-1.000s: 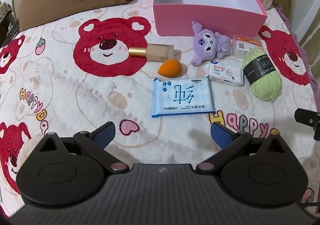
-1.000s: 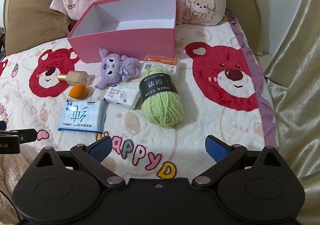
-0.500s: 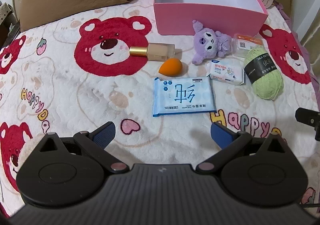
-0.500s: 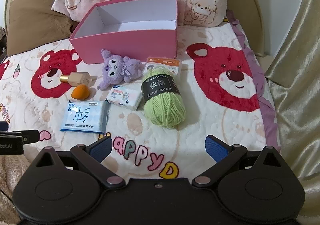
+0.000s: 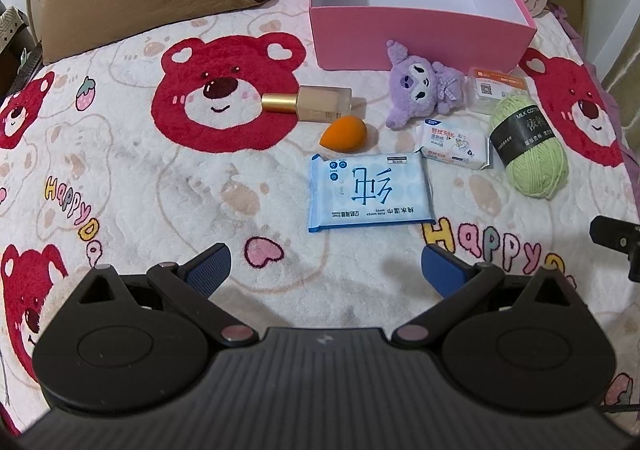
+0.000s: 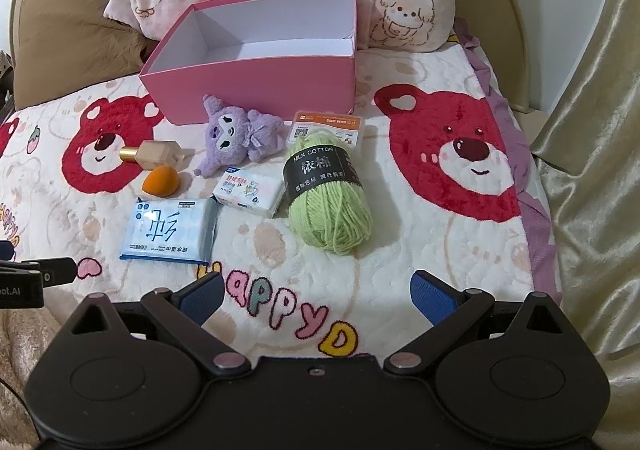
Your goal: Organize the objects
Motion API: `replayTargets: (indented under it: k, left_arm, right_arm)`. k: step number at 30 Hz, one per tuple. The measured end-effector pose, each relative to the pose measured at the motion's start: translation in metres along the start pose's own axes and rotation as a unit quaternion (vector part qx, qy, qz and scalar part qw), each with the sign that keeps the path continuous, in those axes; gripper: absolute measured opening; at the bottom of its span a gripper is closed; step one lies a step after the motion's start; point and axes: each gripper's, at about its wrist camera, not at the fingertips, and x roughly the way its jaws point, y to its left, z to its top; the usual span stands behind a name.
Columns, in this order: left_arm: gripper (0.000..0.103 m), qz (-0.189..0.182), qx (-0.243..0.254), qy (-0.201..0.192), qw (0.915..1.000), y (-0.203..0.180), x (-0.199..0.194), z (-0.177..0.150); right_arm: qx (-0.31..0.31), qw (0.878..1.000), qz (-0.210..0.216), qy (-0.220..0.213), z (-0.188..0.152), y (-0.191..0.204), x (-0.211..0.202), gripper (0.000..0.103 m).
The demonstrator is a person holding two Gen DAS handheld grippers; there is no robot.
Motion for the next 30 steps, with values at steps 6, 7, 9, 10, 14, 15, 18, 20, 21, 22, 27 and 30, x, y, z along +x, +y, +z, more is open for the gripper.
replayTargets:
  k: [6, 7, 9, 10, 14, 15, 18, 20, 21, 22, 27, 30]
  left_arm:
    - [0.103, 0.001, -0.001, 0.0, 1.0, 0.0, 0.0, 0.0]
    - [0.103, 0.001, -0.002, 0.0, 1.0, -0.001, 0.0, 0.0]
    - [0.103, 0.002, -0.004, 0.0, 1.0, 0.0, 0.0, 0.0]
    - [0.103, 0.002, -0.003, 0.001, 1.0, -0.001, 0.0, 0.0]
    - [0.103, 0.003, 0.0, 0.005, 1.0, 0.004, -0.001, -0.002]
    - [0.103, 0.003, -0.001, 0.005, 1.0, 0.004, -0.001, -0.001]
    - [0.103, 0.005, -0.002, 0.005, 1.0, 0.004, -0.003, -0.001]
    - [0.103, 0.006, -0.008, 0.002, 0.9999, 0.004, -0.004, -0.001]
    - [0.103, 0.006, -0.016, -0.003, 0.9998, 0.007, -0.007, -0.001]
    - [0.103, 0.005, -0.021, -0.006, 0.9998, 0.007, -0.008, 0.0]
    - [0.103, 0.017, -0.012, -0.023, 0.9995, 0.015, -0.021, 0.011]
    - [0.103, 0.028, 0.011, -0.041, 0.9987, 0.017, -0.028, 0.023]
  right_arm:
    - [-0.002, 1.0, 0.0, 0.0, 0.0, 0.0, 0.0, 0.101]
    - [-0.002, 1.0, 0.0, 0.0, 0.0, 0.0, 0.0, 0.101]
    - [-0.001, 1.0, 0.0, 0.0, 0.0, 0.0, 0.0, 0.101]
    - [0.0, 1.0, 0.001, 0.0, 0.0, 0.0, 0.0, 0.101]
    - [-0.001, 1.0, 0.001, 0.002, -0.002, -0.001, 0.002, 0.101]
    - [-0.001, 1.0, 0.001, 0.003, -0.002, -0.001, 0.002, 0.101]
    - [-0.002, 1.0, 0.002, 0.003, -0.002, -0.001, 0.002, 0.101]
    - [-0.005, 1.0, 0.002, 0.003, -0.003, 0.0, 0.001, 0.101]
    - [-0.008, 1.0, 0.003, 0.002, -0.003, 0.001, 0.001, 0.101]
    - [-0.012, 1.0, 0.004, 0.001, -0.003, 0.002, -0.001, 0.101]
    - [-0.03, 0.999, 0.038, -0.022, 0.004, 0.007, -0.01, 0.101]
    - [-0.052, 0.993, 0.096, -0.044, 0.01, 0.012, -0.013, 0.101]
